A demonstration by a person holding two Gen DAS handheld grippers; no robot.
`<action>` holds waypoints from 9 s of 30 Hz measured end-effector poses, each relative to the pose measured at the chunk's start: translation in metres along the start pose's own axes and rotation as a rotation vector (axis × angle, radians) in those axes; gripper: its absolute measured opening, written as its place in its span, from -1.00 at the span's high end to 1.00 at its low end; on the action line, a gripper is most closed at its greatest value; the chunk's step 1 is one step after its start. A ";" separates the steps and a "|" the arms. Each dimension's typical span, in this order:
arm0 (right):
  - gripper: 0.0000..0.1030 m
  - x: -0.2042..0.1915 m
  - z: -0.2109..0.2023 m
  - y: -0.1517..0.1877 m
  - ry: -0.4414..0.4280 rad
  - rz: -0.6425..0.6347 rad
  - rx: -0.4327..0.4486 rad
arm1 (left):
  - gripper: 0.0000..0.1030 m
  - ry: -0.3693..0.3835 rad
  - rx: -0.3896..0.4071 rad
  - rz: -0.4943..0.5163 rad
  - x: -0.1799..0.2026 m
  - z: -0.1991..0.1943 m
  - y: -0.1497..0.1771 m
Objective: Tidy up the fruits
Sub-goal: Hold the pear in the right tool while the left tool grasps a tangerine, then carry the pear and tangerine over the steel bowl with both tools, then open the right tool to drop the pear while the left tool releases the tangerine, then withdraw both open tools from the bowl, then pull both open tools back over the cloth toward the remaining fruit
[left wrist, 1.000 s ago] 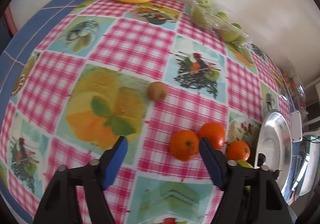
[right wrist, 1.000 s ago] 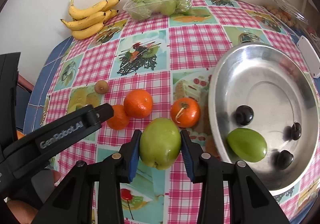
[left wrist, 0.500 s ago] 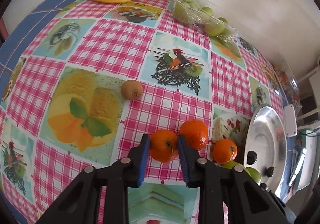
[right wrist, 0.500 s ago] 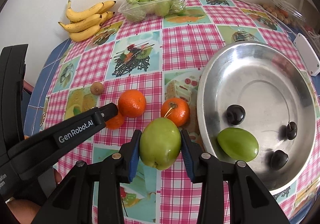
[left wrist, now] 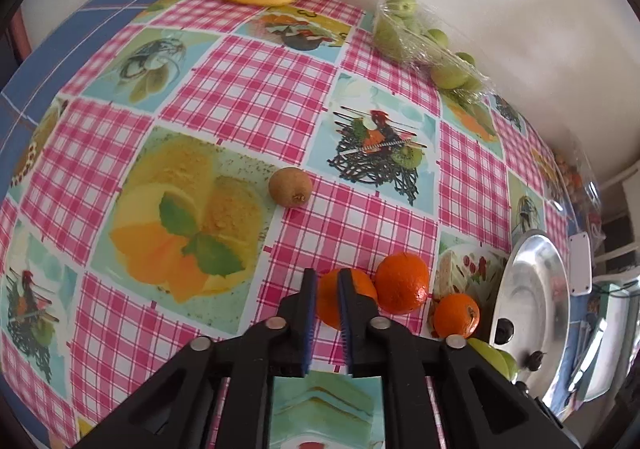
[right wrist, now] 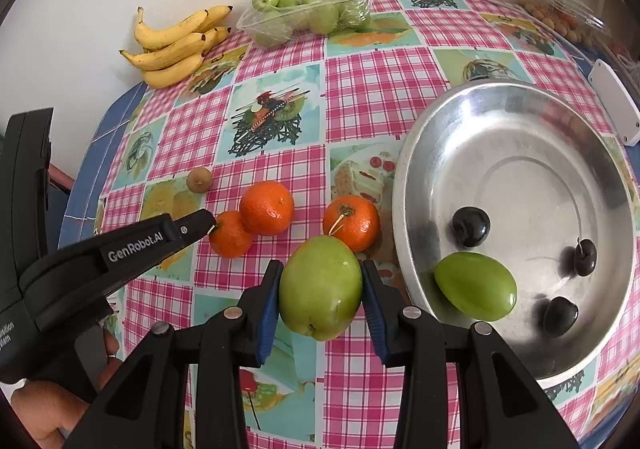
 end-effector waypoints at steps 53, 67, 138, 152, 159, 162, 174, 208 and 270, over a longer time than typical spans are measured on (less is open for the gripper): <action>0.22 0.017 -0.019 -0.004 -0.038 0.042 0.037 | 0.36 0.024 0.070 -0.102 0.002 -0.028 -0.001; 0.22 0.077 -0.044 -0.006 -0.046 0.179 0.091 | 0.36 0.026 0.082 0.028 0.063 -0.027 0.023; 0.15 0.179 -0.043 -0.019 0.087 0.332 0.108 | 0.09 0.102 0.025 0.286 0.181 0.015 0.044; -0.14 0.175 -0.073 -0.024 0.213 0.284 0.103 | -0.28 0.009 0.117 0.365 0.180 -0.030 0.025; -0.57 0.176 -0.070 -0.020 0.281 0.265 0.045 | -0.61 -0.081 0.083 0.377 0.168 -0.018 0.024; -0.57 0.178 -0.065 -0.017 0.278 0.272 0.022 | -0.65 -0.102 0.057 0.352 0.159 -0.009 0.024; -0.66 0.181 -0.045 -0.008 0.275 0.294 -0.048 | -0.83 -0.150 0.008 0.333 0.145 0.011 0.028; -0.99 0.183 -0.041 -0.006 0.283 0.296 -0.034 | -1.00 -0.192 0.005 0.368 0.141 0.020 0.032; -0.99 0.039 -0.026 0.042 0.163 0.163 -0.067 | -1.00 -0.241 -0.023 0.218 -0.012 -0.054 0.045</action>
Point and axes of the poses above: each gripper's, at about its wrist camera, not at the fingertips, and z roughly the way its jaws point, x to its right, y to its underside, the point moved 3 cm from there along z, roughly the way its jaws point, and after that the axes turned 4 degrees about -z, right-handed, at the moved point
